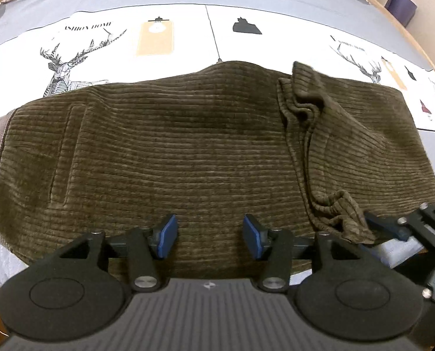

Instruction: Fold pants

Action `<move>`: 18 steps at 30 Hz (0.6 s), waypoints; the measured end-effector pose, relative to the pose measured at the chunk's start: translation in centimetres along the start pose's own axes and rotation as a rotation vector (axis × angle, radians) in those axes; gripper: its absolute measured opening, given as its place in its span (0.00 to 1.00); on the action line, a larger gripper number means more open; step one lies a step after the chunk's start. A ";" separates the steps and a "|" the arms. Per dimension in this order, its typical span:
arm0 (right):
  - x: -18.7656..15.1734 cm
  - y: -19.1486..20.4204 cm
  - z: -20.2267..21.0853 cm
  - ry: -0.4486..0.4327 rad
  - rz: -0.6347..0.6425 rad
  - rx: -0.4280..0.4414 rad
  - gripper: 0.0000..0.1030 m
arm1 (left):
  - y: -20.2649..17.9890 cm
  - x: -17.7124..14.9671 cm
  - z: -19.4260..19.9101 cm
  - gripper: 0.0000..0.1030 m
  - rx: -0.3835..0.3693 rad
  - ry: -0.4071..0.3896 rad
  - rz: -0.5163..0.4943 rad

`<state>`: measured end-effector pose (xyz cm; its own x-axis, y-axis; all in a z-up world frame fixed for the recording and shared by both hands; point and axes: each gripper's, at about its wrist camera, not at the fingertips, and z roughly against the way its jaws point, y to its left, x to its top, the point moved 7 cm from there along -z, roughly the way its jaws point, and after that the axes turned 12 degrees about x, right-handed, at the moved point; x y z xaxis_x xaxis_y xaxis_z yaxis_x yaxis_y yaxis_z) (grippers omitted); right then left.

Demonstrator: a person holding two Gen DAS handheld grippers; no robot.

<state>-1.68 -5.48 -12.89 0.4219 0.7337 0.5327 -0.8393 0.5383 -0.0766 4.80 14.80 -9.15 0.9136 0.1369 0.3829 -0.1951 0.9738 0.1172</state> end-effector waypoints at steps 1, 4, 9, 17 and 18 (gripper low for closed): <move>0.2 0.2 0.7 -0.018 0.011 0.015 0.35 | 0.1 0.0 0.0 0.56 -0.001 -0.001 0.000; 0.9 -1.6 3.2 -0.126 -0.130 0.090 0.41 | 0.4 0.1 0.0 0.56 0.000 -0.004 0.006; 1.2 -4.4 2.7 -0.143 -0.172 0.082 0.47 | -0.1 0.6 -0.1 0.56 -0.002 -0.009 0.010; 1.2 -2.1 -0.3 -0.078 -0.082 0.074 0.07 | -1.0 0.7 -0.1 0.56 0.004 -0.018 -0.012; 1.3 -2.2 -0.2 -0.078 -0.079 0.067 0.09 | -0.9 0.7 -0.1 0.56 0.006 -0.016 -0.009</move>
<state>0.84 -5.63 -12.18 0.4618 0.6544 0.5988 -0.8267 0.5622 0.0232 5.67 14.00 -9.11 0.9094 0.1247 0.3967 -0.1886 0.9739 0.1264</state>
